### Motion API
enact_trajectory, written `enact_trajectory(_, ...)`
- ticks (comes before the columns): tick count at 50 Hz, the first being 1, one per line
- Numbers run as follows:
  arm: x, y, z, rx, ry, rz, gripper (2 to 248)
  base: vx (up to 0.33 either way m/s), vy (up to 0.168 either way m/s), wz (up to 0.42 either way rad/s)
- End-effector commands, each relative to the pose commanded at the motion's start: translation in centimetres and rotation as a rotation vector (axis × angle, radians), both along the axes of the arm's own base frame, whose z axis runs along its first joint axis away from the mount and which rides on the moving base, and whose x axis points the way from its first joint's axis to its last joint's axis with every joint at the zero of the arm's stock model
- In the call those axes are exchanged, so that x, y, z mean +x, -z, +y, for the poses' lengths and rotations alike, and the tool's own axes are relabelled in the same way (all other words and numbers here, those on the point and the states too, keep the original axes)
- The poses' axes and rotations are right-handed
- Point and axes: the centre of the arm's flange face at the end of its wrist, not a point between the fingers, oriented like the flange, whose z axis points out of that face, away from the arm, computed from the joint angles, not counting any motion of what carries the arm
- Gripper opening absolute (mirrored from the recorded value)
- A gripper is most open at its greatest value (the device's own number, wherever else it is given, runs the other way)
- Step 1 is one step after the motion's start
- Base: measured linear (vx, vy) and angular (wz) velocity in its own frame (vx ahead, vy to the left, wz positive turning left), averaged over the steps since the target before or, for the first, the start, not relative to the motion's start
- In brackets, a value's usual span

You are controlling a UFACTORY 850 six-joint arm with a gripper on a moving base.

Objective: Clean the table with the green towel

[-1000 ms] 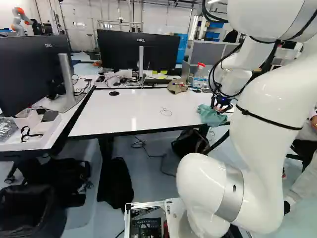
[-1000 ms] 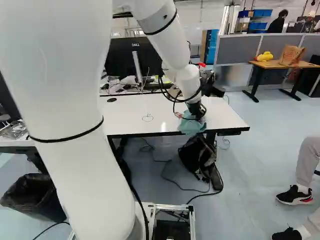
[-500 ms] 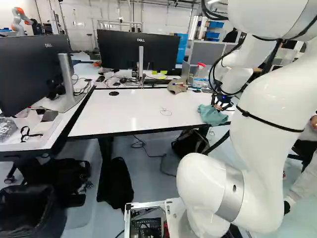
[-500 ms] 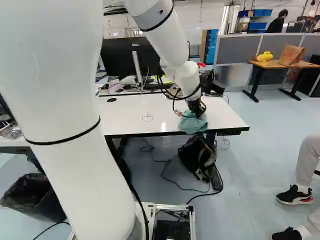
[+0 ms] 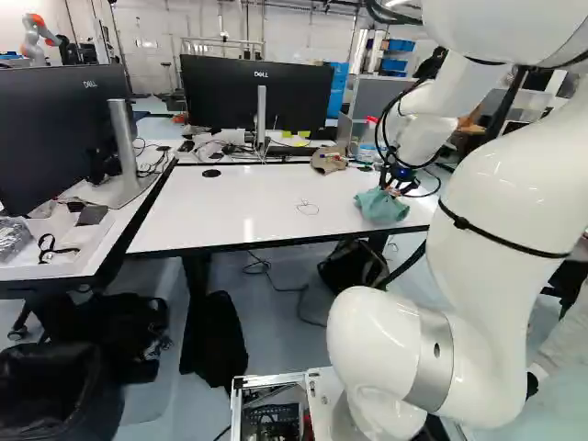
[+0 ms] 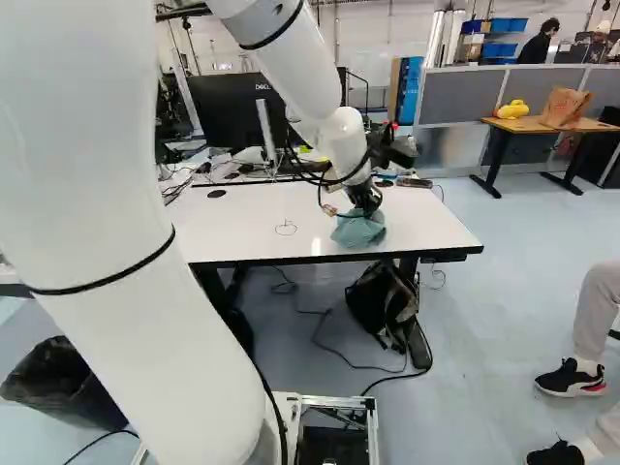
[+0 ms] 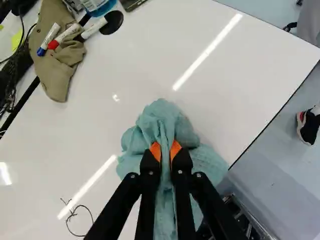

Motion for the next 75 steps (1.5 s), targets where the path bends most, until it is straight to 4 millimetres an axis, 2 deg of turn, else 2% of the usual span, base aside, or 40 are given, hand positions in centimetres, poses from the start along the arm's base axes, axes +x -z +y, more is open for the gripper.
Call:
enact_trajectory(61,-0.5,0.1,10.5,0.001,-0.21,0.003,41,0.0,0.0,0.0)
enact_trajectory(75,-0.6,-0.1,10.9,-0.001,-0.217,-0.001,41,0.0,0.0,0.0)
